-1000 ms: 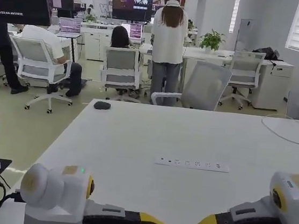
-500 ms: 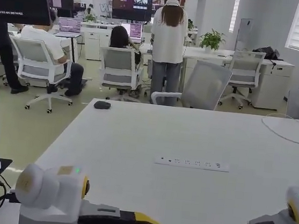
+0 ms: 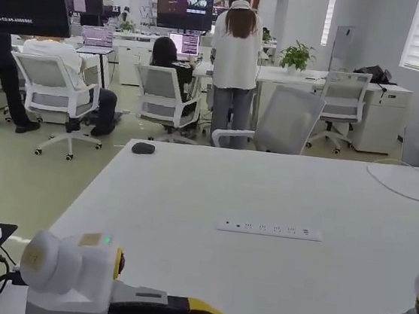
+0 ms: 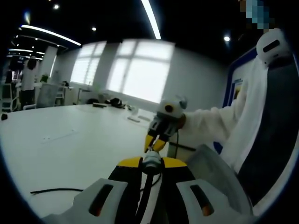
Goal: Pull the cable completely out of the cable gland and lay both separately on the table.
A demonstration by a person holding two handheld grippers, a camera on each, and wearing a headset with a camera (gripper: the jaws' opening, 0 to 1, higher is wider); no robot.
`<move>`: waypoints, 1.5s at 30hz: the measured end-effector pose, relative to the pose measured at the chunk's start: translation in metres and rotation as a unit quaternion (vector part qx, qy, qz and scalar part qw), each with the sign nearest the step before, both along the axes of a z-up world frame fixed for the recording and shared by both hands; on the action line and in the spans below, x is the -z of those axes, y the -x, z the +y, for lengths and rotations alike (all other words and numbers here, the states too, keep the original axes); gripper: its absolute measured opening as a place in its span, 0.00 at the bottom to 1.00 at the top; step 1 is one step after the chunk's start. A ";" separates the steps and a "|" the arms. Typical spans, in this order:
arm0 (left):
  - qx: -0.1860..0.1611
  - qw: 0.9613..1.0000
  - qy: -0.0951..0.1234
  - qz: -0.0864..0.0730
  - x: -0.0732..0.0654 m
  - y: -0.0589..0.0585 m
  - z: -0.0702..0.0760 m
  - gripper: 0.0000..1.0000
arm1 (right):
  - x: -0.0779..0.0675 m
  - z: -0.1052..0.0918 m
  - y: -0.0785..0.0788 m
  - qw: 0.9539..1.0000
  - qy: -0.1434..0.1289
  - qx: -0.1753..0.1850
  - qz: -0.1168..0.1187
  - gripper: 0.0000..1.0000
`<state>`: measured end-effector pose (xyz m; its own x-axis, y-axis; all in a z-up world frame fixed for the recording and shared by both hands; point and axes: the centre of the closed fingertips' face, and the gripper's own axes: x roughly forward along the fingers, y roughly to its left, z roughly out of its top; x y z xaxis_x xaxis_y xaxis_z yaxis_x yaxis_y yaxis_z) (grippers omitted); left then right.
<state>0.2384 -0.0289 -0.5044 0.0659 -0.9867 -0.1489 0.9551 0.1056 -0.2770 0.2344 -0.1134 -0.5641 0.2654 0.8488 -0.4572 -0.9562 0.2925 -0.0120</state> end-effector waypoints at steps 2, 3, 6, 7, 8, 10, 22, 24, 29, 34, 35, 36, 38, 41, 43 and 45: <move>-0.001 1.000 0.000 0.001 0.000 0.000 0.000 0.16 | 0.001 -0.001 -0.001 1.000 -0.001 0.004 0.002 0.04; -0.001 1.000 0.000 0.000 0.000 0.000 0.001 0.16 | 0.001 -0.001 -0.001 1.000 -0.003 0.008 0.005 0.04; -0.003 1.000 -0.001 0.000 0.000 0.000 0.002 0.16 | 0.000 -0.002 0.000 1.000 -0.006 0.013 0.011 0.05; -0.004 1.000 -0.001 0.000 0.000 0.000 0.002 0.16 | -0.001 -0.002 0.000 1.000 -0.005 0.014 0.011 0.05; -0.004 1.000 -0.001 0.000 0.000 -0.001 0.002 0.16 | -0.002 -0.002 -0.001 1.000 -0.004 0.016 0.010 0.06; -0.005 1.000 0.000 -0.001 -0.001 -0.001 0.002 0.16 | -0.008 -0.003 -0.004 1.000 -0.004 0.025 0.005 0.09; 0.005 1.000 0.003 -0.004 -0.003 -0.002 -0.011 0.16 | -0.067 0.032 0.000 0.997 -0.049 -0.021 -0.060 0.20; 0.007 1.000 0.003 -0.005 -0.003 -0.002 -0.013 0.16 | -0.069 0.040 0.002 0.996 -0.048 -0.034 -0.065 0.20; 0.014 1.000 0.000 -0.009 -0.005 0.000 -0.016 0.16 | -0.068 0.053 0.002 0.995 -0.043 -0.054 -0.069 0.19; 0.017 1.000 -0.001 -0.012 -0.004 0.002 -0.017 0.16 | -0.068 0.061 0.001 0.994 -0.045 -0.066 -0.069 0.18; 0.017 1.000 -0.001 -0.011 -0.004 0.002 -0.017 0.16 | -0.068 0.063 0.002 0.994 -0.044 -0.068 -0.068 0.18; 0.018 1.000 -0.001 -0.010 -0.004 0.002 -0.017 0.16 | -0.067 0.063 0.002 0.994 -0.042 -0.069 -0.068 0.18; 0.019 1.000 0.000 -0.010 -0.004 0.002 -0.017 0.16 | -0.065 0.064 0.003 0.994 -0.040 -0.073 -0.068 0.16; 0.020 1.000 0.001 -0.010 -0.004 0.003 -0.018 0.16 | -0.064 0.065 0.005 0.994 -0.039 -0.081 -0.067 0.07; 0.021 1.000 -0.001 -0.011 -0.003 0.003 -0.018 0.16 | -0.062 0.066 0.005 0.994 -0.037 -0.081 -0.066 0.05; 0.022 1.000 -0.002 -0.011 -0.002 0.004 -0.018 0.16 | -0.062 0.066 0.005 0.994 -0.037 -0.084 -0.065 0.05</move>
